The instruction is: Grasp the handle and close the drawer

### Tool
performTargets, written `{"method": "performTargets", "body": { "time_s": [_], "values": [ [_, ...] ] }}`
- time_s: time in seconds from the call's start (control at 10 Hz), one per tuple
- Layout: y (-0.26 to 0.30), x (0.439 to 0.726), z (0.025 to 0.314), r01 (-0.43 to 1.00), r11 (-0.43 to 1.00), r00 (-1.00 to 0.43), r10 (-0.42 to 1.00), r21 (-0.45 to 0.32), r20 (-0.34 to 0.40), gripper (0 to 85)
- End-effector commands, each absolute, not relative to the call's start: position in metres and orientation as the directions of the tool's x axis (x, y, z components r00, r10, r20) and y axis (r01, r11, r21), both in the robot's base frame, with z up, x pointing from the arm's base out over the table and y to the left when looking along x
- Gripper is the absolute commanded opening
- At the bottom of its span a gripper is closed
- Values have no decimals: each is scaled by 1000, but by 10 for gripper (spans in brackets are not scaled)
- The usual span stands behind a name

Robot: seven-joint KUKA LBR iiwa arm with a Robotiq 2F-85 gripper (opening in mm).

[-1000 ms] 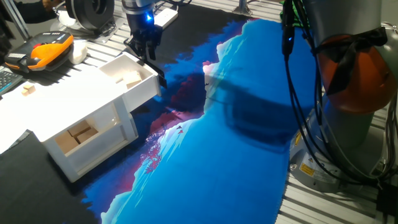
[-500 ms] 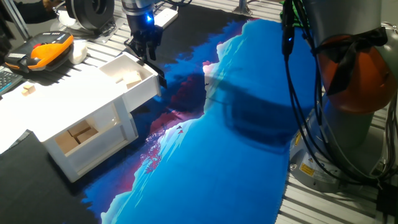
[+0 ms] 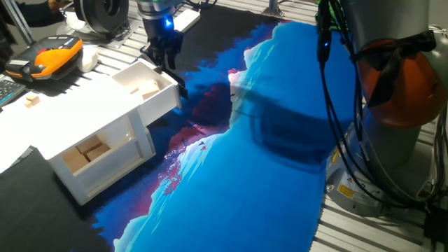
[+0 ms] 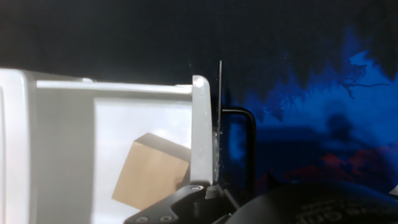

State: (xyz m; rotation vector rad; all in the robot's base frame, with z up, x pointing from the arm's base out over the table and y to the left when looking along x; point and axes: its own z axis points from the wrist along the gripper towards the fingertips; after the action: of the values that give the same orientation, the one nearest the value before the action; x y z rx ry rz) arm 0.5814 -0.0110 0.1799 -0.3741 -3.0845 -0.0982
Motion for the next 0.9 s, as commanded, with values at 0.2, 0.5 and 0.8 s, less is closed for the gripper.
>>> {"method": "performTargets", "body": {
  "time_s": [0.2, 0.5, 0.8],
  "values": [
    [-10, 583, 175, 238, 969, -971, 236, 62, 34, 170],
    [-10, 583, 175, 235, 970, -972, 233, 62, 33, 170],
    [-10, 583, 176, 232, 970, -972, 230, 69, 36, 0]
  ]
}}
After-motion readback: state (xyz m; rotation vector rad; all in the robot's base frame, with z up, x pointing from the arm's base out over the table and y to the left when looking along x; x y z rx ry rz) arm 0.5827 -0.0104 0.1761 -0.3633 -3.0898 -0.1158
